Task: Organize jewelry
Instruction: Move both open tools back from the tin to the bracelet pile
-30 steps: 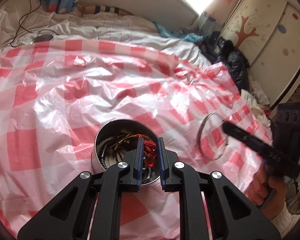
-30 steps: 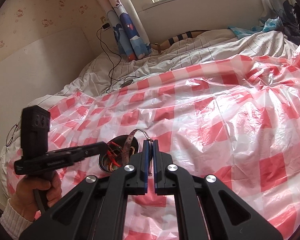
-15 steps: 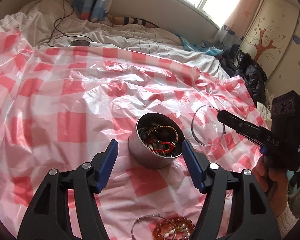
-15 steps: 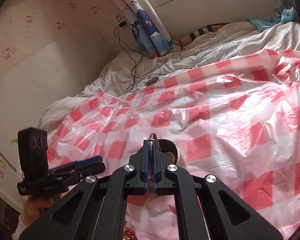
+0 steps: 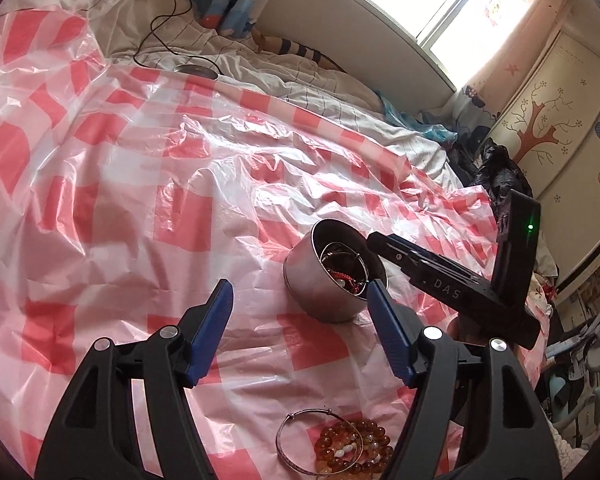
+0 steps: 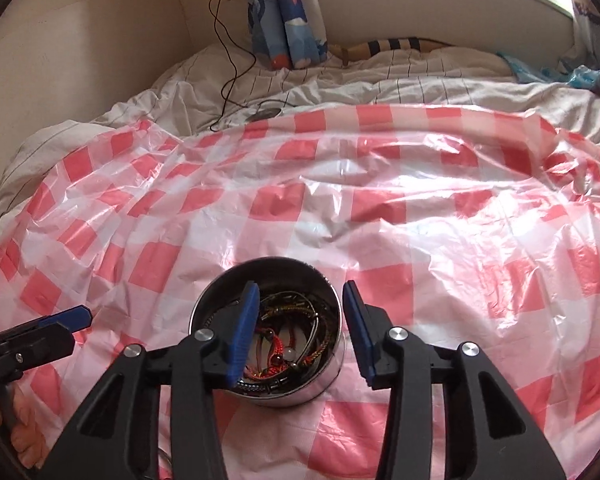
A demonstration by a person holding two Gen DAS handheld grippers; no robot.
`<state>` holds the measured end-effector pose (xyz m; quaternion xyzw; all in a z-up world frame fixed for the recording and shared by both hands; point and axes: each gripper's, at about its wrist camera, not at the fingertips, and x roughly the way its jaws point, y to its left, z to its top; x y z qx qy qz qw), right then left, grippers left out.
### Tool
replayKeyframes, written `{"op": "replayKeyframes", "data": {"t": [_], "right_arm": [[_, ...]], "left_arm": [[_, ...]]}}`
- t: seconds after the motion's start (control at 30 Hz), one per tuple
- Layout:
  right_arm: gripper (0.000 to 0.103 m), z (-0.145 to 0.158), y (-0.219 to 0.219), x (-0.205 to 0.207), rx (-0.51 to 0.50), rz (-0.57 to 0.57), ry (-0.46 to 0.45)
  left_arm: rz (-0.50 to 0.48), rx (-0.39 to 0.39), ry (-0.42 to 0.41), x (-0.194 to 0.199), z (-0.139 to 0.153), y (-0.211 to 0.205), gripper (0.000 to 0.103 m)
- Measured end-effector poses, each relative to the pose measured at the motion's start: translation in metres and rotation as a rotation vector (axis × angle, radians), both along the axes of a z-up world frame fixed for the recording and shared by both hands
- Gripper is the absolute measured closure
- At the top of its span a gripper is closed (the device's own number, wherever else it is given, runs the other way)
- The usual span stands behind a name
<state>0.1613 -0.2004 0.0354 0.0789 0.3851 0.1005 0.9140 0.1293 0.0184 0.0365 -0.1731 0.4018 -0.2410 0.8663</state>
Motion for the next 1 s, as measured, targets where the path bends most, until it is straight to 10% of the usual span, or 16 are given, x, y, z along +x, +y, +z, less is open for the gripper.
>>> {"op": "replayKeyframes", "data": {"t": [0.3, 0.77, 1.0], "right_arm": [[0.053, 0.007, -0.011, 0.000, -0.141, -0.064, -0.030], [0.031, -0.006, -0.023, -0.137, 0.004, -0.002, 0.012], [0.031, -0.006, -0.024, -0.141, 0.142, -0.013, 0.020]], "left_arm": [[0.034, -0.005, 0.012, 0.001, 0.000, 0.006, 0.034], [-0.166, 0.213, 0.035, -0.030, -0.010, -0.019, 0.033], [-0.263, 0.301, 0.006, -0.072, -0.016, -0.022, 0.033]]}}
